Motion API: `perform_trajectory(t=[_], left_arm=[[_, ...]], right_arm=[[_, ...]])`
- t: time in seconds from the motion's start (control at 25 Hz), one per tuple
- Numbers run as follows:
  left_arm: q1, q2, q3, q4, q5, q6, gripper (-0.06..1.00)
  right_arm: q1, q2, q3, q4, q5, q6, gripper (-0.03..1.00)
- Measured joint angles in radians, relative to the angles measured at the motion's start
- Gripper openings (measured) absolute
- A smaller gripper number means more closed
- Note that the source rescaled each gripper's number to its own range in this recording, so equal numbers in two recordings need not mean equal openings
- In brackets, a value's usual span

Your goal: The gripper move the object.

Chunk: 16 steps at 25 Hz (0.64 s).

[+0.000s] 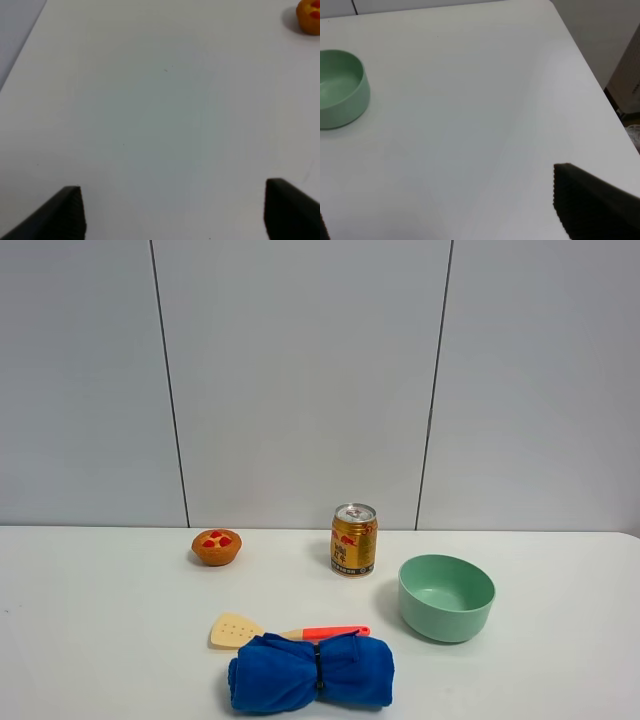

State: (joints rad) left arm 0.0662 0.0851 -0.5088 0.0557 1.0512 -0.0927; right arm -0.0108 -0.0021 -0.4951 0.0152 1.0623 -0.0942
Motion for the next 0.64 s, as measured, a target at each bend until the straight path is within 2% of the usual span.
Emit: perform_trajectory(t=[0.64], left_arm=[[0.0, 0.0, 0.0, 0.0, 0.0, -0.001, 0.69]], right_arm=[[0.0, 0.0, 0.0, 0.0, 0.0, 0.0, 1.0]])
